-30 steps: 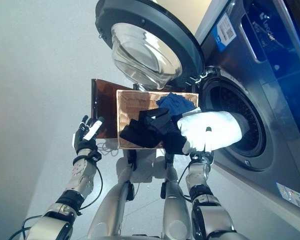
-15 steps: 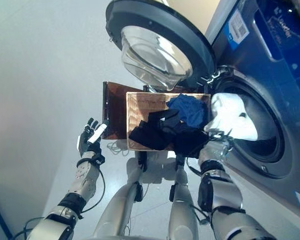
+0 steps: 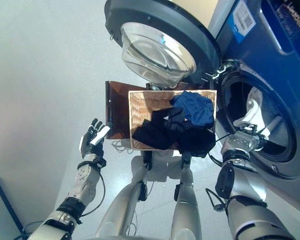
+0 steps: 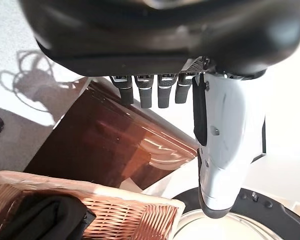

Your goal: Pick up the clothes and place them into the washing machine

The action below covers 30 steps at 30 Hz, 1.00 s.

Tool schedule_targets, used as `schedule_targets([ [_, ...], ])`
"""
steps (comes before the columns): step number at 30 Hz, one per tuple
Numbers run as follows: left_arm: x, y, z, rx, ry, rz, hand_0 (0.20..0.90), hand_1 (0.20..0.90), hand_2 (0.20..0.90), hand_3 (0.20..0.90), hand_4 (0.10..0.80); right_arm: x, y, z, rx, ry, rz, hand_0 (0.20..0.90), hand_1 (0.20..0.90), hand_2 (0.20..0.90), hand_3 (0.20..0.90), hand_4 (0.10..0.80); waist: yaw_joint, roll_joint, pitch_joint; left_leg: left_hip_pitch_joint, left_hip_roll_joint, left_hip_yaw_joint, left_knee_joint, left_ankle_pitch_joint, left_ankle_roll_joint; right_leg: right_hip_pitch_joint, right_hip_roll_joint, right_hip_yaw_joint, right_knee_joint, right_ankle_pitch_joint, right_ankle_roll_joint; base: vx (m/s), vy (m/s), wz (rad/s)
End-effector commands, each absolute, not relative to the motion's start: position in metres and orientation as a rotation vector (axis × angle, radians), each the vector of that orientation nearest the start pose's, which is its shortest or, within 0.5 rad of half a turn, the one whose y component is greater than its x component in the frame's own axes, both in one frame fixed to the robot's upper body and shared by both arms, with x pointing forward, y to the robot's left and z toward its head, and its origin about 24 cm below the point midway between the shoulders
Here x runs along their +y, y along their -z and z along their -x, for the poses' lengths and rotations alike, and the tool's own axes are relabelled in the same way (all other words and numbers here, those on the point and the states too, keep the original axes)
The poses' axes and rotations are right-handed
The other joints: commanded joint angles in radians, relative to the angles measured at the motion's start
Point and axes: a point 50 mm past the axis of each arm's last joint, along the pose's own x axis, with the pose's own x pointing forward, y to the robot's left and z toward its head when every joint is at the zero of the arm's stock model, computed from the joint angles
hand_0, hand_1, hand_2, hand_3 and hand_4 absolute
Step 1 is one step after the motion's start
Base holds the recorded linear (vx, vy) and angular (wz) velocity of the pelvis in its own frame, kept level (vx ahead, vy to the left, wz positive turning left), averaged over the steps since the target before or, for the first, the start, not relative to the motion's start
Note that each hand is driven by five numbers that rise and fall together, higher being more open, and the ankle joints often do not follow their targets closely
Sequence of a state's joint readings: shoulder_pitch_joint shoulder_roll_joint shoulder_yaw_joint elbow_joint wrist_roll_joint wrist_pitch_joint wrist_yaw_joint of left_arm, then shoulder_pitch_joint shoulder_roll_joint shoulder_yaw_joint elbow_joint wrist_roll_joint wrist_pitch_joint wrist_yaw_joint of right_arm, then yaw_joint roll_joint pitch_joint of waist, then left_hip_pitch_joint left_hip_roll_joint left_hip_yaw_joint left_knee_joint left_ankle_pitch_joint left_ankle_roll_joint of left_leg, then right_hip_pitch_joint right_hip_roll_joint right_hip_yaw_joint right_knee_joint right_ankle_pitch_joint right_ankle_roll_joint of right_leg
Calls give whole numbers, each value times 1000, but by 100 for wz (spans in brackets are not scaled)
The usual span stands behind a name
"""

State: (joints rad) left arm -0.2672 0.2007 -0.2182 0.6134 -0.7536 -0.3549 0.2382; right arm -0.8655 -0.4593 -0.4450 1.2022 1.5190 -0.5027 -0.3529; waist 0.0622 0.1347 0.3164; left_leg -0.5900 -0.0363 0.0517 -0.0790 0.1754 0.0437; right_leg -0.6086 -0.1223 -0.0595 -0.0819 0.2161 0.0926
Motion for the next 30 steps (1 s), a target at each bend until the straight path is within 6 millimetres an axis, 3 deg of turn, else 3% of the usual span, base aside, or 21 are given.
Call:
schedule_targets([
  [1,191,-18,-293,-23,-258,395,900,900,900,900,800,-402,-142,-304,-610,1231,-1320,200,200,200,200,300,-2,13,-34,87,-35,7,-8,-119,-80,54,-11,-7,-4,-37,42,0,0,0],
  [12,194,-19,-288,-28,-259,397,900,900,900,900,800,-420,-195,-298,-731,1223,-1267,200,200,200,200,300,-7,3,-48,70,-32,13,-8,-120,-83,33,-3,0,-4,-34,41,6,-2,-1],
  [13,195,-21,-289,-36,-257,398,900,900,900,900,800,-420,-198,-299,-734,1218,-1264,252,252,252,252,337,-7,2,-48,69,-31,13,-8,-120,-83,32,-3,-1,-4,-34,41,0,0,0],
  [14,196,-20,-288,-31,-262,398,900,900,900,900,800,-419,-198,-300,-720,1219,-1244,398,398,398,398,441,-7,-2,-48,68,-29,13,-8,-120,-84,31,-2,-1,-4,-34,41,0,0,0],
  [15,196,-20,-288,-31,-263,399,900,900,900,900,800,-419,-199,-300,-718,1219,-1243,900,900,900,900,800,-8,-2,-48,68,-29,13,-8,-120,-84,31,-1,-1,-4,-34,41,0,0,0],
  [22,200,-21,-287,-46,-287,420,900,900,900,900,800,-402,-181,-316,-585,1163,-1142,900,900,900,900,800,-15,-12,-44,66,-26,20,-8,-120,-84,28,3,2,-4,-34,36,-2,1,-1],
  [30,201,-18,-286,-37,-293,432,900,900,900,900,800,-387,-155,-324,-494,1137,-1150,900,900,900,900,800,-13,-17,-41,78,-27,23,-8,-121,-83,37,4,1,-4,-32,35,-1,1,-1],
])
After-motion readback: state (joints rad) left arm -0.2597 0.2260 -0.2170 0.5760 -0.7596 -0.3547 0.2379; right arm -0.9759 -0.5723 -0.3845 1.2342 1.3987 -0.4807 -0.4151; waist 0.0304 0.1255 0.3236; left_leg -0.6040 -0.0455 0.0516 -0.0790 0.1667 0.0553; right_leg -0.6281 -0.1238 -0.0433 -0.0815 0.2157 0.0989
